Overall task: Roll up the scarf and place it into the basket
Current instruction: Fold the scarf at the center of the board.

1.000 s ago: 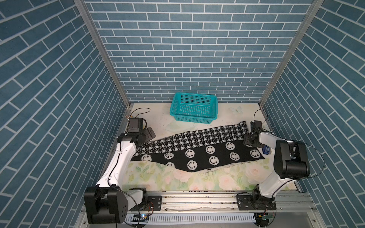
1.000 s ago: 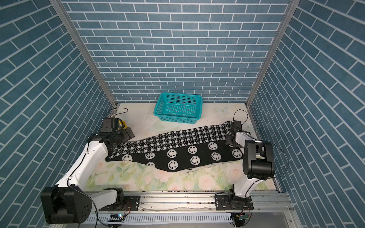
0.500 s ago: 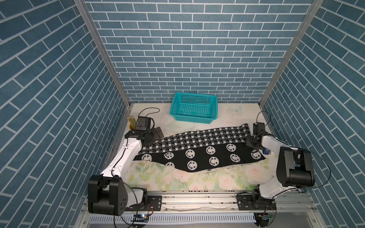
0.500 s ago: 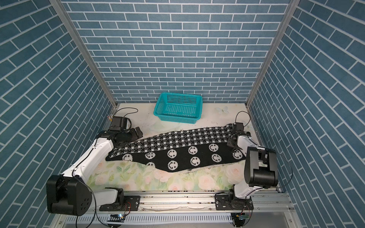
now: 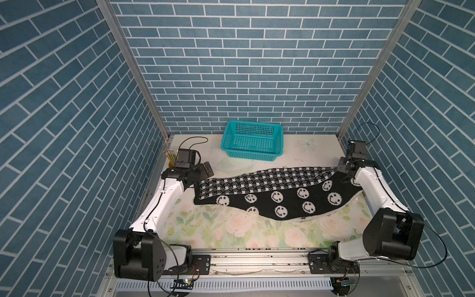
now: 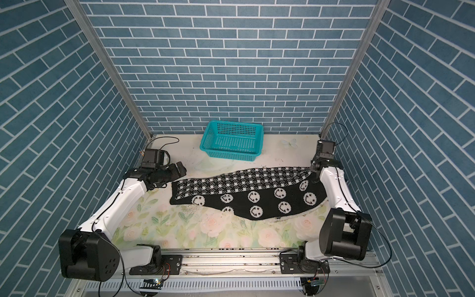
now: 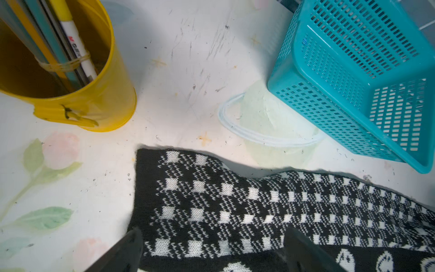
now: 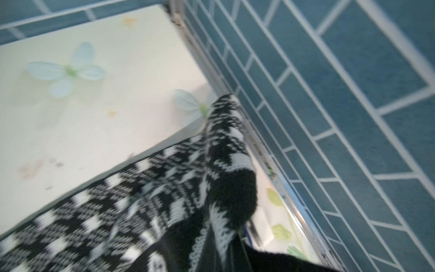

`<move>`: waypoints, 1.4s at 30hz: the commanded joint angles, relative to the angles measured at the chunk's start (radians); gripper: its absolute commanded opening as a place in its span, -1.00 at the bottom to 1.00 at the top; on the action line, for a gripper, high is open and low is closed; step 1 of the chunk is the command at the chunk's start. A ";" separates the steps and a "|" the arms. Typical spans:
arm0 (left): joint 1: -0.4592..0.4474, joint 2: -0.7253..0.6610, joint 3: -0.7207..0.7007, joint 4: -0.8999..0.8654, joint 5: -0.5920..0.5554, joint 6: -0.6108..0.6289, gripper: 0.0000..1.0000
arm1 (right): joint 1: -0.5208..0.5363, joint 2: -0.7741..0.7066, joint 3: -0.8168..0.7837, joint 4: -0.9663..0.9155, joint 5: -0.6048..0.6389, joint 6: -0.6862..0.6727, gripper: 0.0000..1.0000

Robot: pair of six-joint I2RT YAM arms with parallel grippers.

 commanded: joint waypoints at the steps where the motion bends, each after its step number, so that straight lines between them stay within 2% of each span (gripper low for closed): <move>1: -0.001 -0.007 0.065 -0.029 -0.018 0.020 1.00 | 0.219 -0.089 0.040 -0.059 -0.157 -0.011 -1.00; 4: 0.030 -0.005 0.120 -0.057 -0.036 0.028 1.00 | 0.469 -0.096 0.075 -0.054 -0.206 0.060 -1.00; 7: 0.109 -0.013 0.172 -0.082 -0.019 0.038 1.00 | 0.688 -0.040 0.124 -0.040 -0.221 0.112 -1.00; 10: 0.210 -0.029 0.212 -0.100 0.004 0.058 1.00 | 0.897 0.087 0.206 -0.001 -0.260 0.137 -1.00; 13: 0.272 -0.031 0.260 -0.136 0.007 0.091 1.00 | 1.070 0.249 0.316 0.015 -0.321 0.142 -0.98; 14: 0.285 -0.033 0.270 -0.144 0.003 0.097 1.00 | 1.114 0.292 0.342 0.029 -0.352 0.143 -0.64; 15: 0.294 -0.035 0.275 -0.149 0.002 0.102 1.00 | 1.140 0.316 0.351 0.050 -0.386 0.146 -0.09; 16: 0.301 -0.038 0.276 -0.150 0.003 0.105 1.00 | 1.150 0.330 0.349 0.069 -0.407 0.153 0.68; 18: 0.303 -0.044 0.267 -0.150 0.010 0.106 1.00 | 1.125 0.292 0.282 0.121 -0.379 0.182 0.99; 21: 0.303 -0.060 0.216 -0.123 0.057 0.096 1.00 | 1.019 0.176 0.155 0.189 -0.393 0.189 0.99; 25: 0.296 -0.073 0.132 -0.086 0.141 0.094 1.00 | 0.861 0.015 0.029 0.187 -0.377 0.166 0.99; 29: 0.231 -0.080 0.004 -0.009 0.238 0.031 1.00 | 0.696 -0.085 -0.063 0.163 -0.366 0.121 0.99; 30: 0.174 -0.081 -0.026 0.020 0.217 -0.008 1.00 | 0.639 -0.109 -0.097 0.168 -0.371 0.110 0.99; 32: 0.045 -0.058 -0.027 0.013 0.061 -0.056 1.00 | 0.500 -0.154 -0.169 0.201 -0.416 0.091 0.99; 35: -0.035 -0.025 -0.017 -0.011 -0.023 -0.078 1.00 | 0.314 -0.180 -0.231 0.224 -0.543 0.060 0.99; 38: -0.072 -0.103 -0.086 0.057 -0.094 -0.103 1.00 | 0.240 -0.165 -0.232 0.211 -0.550 0.011 0.99; 42: -0.072 -0.161 -0.153 0.196 -0.075 -0.102 1.00 | 0.234 -0.173 -0.243 0.177 -0.563 0.006 0.99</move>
